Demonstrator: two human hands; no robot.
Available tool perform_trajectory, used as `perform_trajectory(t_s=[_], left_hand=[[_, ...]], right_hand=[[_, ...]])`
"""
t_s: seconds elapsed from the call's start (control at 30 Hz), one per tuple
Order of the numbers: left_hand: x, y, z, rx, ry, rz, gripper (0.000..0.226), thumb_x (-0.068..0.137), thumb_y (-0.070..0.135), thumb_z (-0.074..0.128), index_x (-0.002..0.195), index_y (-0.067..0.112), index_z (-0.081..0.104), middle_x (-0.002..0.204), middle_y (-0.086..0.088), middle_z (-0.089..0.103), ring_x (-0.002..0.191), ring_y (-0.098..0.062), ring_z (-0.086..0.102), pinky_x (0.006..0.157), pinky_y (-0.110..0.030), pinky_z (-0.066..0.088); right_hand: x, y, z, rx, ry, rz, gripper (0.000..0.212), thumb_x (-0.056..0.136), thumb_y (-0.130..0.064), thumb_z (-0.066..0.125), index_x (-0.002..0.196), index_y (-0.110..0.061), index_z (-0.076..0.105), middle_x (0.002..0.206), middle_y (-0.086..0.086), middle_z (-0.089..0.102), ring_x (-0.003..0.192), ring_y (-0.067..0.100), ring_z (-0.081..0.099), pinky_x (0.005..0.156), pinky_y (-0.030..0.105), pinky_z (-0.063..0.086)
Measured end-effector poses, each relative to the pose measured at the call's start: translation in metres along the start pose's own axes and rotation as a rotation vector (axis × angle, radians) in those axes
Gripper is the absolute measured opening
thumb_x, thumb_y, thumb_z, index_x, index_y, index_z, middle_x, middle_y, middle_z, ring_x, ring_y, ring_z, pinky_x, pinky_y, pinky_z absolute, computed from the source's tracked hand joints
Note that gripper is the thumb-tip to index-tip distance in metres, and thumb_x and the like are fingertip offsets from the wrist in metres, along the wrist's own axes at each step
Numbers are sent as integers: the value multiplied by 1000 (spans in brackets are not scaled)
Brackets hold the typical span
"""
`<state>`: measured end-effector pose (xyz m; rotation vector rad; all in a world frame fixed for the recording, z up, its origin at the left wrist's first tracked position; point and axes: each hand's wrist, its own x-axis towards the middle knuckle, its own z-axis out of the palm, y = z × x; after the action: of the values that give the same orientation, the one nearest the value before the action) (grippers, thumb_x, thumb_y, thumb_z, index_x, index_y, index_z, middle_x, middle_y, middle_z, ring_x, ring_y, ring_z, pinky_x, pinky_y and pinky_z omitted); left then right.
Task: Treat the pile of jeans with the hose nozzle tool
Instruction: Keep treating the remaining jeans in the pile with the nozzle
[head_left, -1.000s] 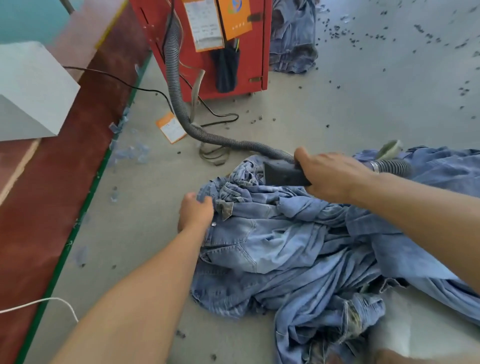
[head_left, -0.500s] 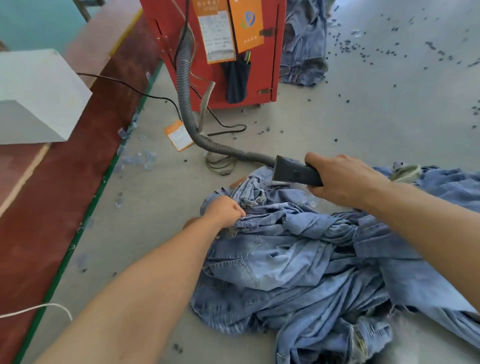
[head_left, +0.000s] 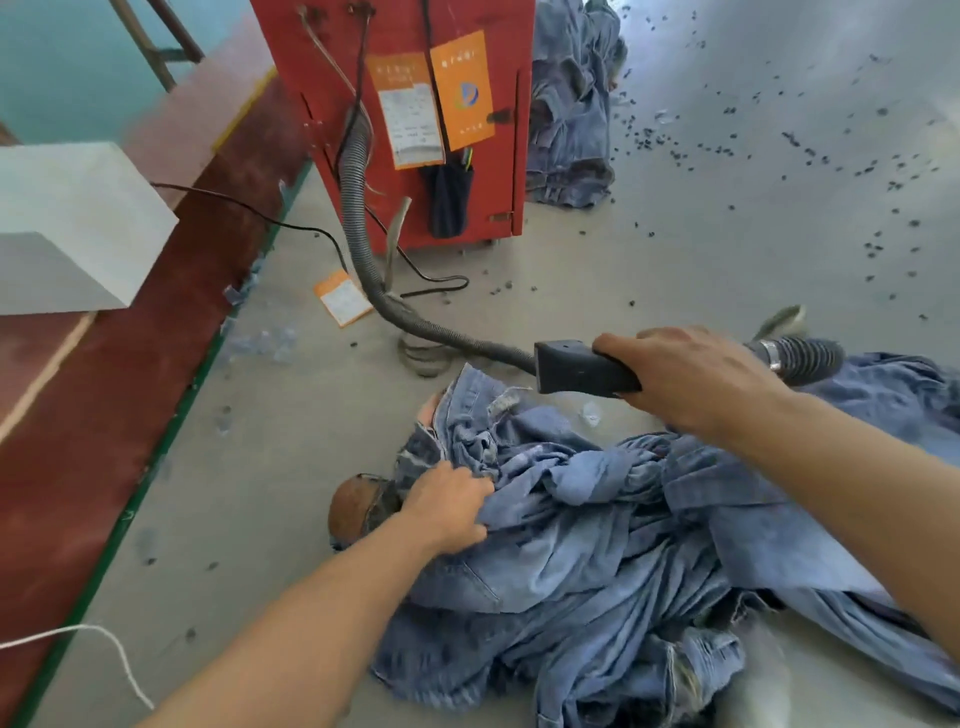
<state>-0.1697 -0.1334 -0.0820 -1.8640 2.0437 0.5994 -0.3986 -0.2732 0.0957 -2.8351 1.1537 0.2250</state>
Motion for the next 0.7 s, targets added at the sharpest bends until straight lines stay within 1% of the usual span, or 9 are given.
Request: perform_trajectory(t_s=[0.1, 0.2, 0.27, 0.37, 0.43, 0.5, 0.53, 0.63, 0.7], left_hand=[[-73, 23, 13, -12, -27, 162, 28, 83, 42, 61, 83, 22, 41, 74, -1, 52, 73, -32, 52, 64, -37, 36], [-127, 40, 33, -322, -296, 213, 41, 89, 70, 51, 91, 30, 44, 76, 9, 48, 72, -22, 52, 65, -36, 38], [-142, 39, 45, -611, -364, 43, 43, 92, 80, 41, 92, 39, 54, 81, 17, 55, 78, -10, 56, 68, -32, 41], [-136, 24, 67, -798, 85, -426, 28, 104, 56, 47, 116, 32, 56, 102, 11, 66, 98, -23, 65, 85, -34, 53], [-128, 11, 76, -842, 138, -724, 72, 94, 46, 70, 146, 14, 32, 141, -11, 53, 125, -33, 57, 104, -41, 49], [-122, 2, 86, -782, -76, -809, 119, 79, 52, 84, 157, 6, 7, 155, -21, 26, 137, -38, 47, 110, -43, 44], [-119, 1, 90, -761, -155, -792, 126, 75, 56, 85, 159, 7, 5, 157, -20, 22, 138, -37, 46, 112, -42, 43], [-112, 5, 91, -823, -118, -737, 95, 65, 61, 70, 149, 27, 42, 148, -10, 49, 135, -32, 47, 113, -41, 42], [-104, 5, 82, -1051, -11, -815, 79, 61, 62, 64, 132, 28, 57, 141, -12, 54, 131, -31, 47, 110, -41, 42]], right_hand=[[-11, -4, -19, -42, 28, -22, 27, 103, -31, 56, 128, -35, 48, 86, -3, 55, 73, 23, 58, 67, 41, 52], [-31, -17, -31, -14, -19, -61, 22, 101, -32, 58, 120, -37, 49, 82, -6, 54, 69, 17, 55, 64, 38, 49], [-47, -32, -27, 15, -58, -80, 19, 98, -34, 59, 113, -39, 49, 84, -6, 57, 73, 21, 59, 65, 40, 52], [-62, -56, -16, 33, -95, -144, 17, 94, -38, 60, 108, -38, 52, 86, -6, 60, 80, 25, 64, 71, 42, 55], [-66, -69, -8, 29, -91, -174, 18, 94, -44, 59, 111, -38, 56, 80, -7, 56, 79, 24, 63, 69, 40, 55], [-68, -76, 0, 7, -75, -184, 29, 95, -53, 56, 122, -41, 55, 86, -6, 61, 81, 24, 65, 70, 40, 55], [-69, -76, 2, 9, -68, -184, 37, 95, -58, 55, 128, -43, 52, 93, -5, 65, 85, 24, 66, 72, 40, 56], [-71, -70, 0, 58, -45, -179, 46, 94, -67, 54, 135, -51, 42, 106, -10, 70, 91, 21, 68, 73, 39, 55], [-72, -65, -7, 117, -12, -162, 45, 92, -68, 55, 133, -56, 40, 98, -16, 69, 83, 17, 65, 65, 35, 50]])
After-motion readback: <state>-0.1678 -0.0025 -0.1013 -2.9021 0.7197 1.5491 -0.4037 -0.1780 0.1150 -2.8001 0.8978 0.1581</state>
